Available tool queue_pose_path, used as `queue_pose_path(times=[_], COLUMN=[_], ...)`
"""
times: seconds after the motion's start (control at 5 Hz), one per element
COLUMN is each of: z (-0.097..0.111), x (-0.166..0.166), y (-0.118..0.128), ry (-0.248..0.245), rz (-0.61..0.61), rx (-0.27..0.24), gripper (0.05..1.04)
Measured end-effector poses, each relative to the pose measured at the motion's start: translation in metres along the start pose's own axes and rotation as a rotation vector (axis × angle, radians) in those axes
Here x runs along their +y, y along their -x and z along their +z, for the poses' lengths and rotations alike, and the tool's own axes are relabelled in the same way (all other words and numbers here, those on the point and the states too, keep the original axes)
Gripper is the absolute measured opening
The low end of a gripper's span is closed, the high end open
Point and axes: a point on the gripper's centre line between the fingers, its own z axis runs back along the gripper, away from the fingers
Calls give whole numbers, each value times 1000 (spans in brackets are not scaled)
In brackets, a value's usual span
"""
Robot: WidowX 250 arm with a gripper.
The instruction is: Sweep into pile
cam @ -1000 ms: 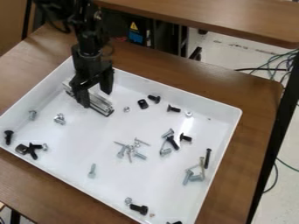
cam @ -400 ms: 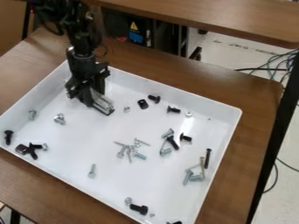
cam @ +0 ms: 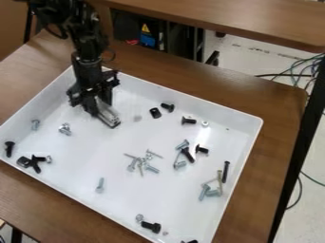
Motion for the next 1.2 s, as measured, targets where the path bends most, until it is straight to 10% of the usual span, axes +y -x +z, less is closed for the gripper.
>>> queue_pose_path(times=[0.2,0.8,1.2], z=[1,3,-3], x=[17,8,4], y=[-2,-41,-60], ry=[-97,-75,-184], rz=[-153,-249,-501], rx=[11,-9,35], gripper=[358,358,358])
